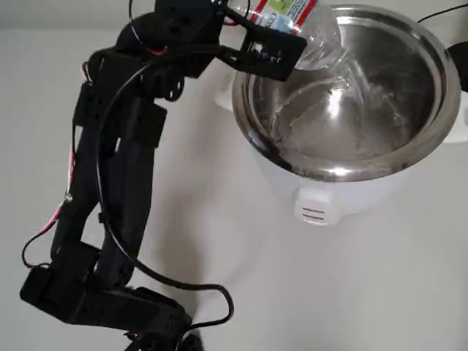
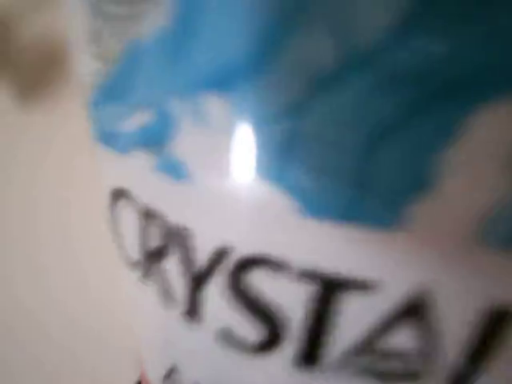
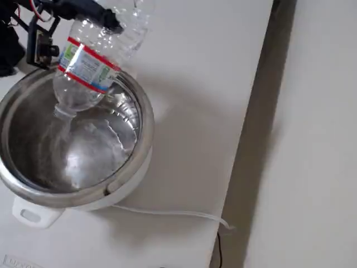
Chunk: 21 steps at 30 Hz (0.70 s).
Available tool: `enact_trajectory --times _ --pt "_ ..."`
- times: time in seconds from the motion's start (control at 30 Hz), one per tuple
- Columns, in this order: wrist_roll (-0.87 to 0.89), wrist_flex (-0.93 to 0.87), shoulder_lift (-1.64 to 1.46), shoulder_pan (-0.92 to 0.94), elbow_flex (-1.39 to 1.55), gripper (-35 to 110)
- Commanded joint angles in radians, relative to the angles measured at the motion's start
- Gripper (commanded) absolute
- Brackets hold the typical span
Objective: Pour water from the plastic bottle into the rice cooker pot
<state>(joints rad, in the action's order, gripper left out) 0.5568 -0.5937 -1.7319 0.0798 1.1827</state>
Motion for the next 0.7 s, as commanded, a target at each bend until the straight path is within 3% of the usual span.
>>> enact_trajectory --times 0.0,0.23,0.67 --pt "0.055 -0.066 0.040 0.015 -0.239 9" --pt "0.100 -0.166 0.152 0.026 -0.459 9" --pt "0.181 -0.173 0.161 0.044 -0.495 9"
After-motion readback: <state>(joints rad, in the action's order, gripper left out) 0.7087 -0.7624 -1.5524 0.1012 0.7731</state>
